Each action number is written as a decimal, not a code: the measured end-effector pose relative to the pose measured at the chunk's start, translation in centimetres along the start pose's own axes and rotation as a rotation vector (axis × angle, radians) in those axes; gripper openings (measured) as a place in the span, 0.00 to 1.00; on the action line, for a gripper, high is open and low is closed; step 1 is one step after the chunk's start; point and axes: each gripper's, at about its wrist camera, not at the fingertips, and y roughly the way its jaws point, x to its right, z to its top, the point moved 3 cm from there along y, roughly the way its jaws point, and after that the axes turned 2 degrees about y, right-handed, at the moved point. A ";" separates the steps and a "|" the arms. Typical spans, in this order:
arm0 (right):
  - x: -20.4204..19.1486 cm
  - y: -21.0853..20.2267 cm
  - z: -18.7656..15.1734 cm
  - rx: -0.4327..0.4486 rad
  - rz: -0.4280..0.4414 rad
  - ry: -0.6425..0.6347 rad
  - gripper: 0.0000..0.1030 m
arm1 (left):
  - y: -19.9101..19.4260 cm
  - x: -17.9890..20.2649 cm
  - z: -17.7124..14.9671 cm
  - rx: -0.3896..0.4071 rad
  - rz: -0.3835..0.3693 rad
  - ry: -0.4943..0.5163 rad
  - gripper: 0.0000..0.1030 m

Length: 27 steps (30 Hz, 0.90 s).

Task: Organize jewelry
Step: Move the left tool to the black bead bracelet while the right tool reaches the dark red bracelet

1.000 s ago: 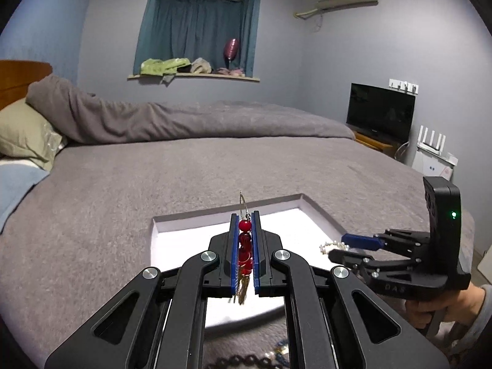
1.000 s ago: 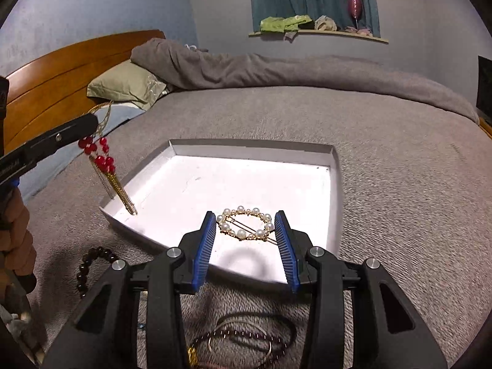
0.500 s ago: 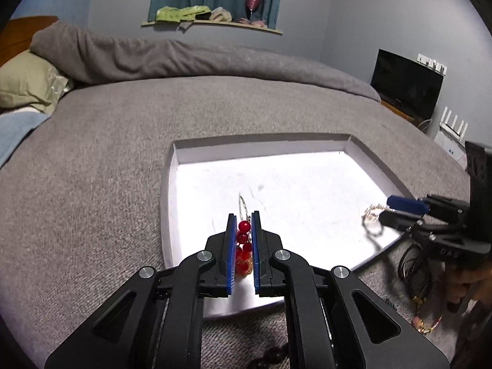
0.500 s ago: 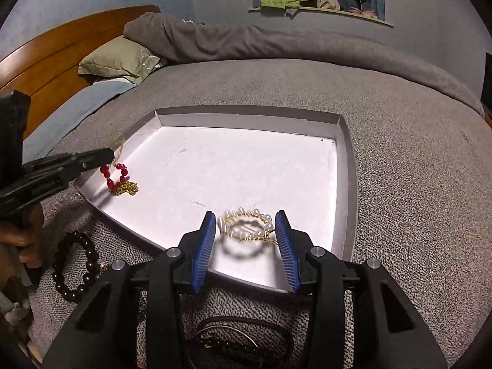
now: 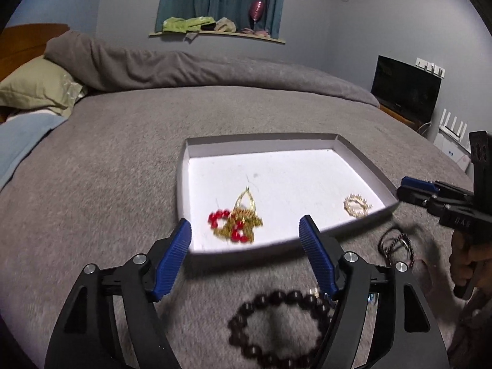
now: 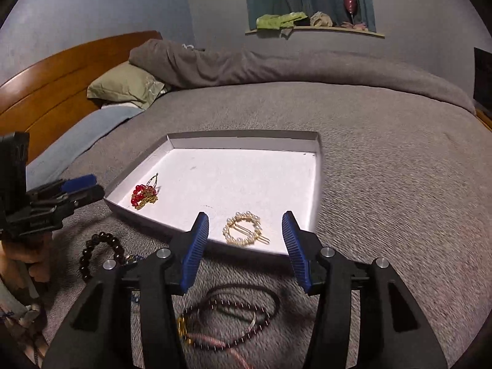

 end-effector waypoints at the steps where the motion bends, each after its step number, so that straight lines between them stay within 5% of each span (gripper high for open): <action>1: 0.2 -0.4 -0.1 0.005 -0.006 0.002 0.49 | -0.2 0.0 -0.3 -0.006 0.000 -0.004 0.72; 14: 2.9 -4.4 -3.7 0.009 -0.059 0.067 0.49 | -0.9 0.6 -4.3 -0.070 -0.001 -0.023 0.72; 27: 0.5 -1.8 -7.2 -0.105 -0.069 0.029 0.43 | 0.1 0.8 -5.6 -0.116 -0.014 -0.035 0.72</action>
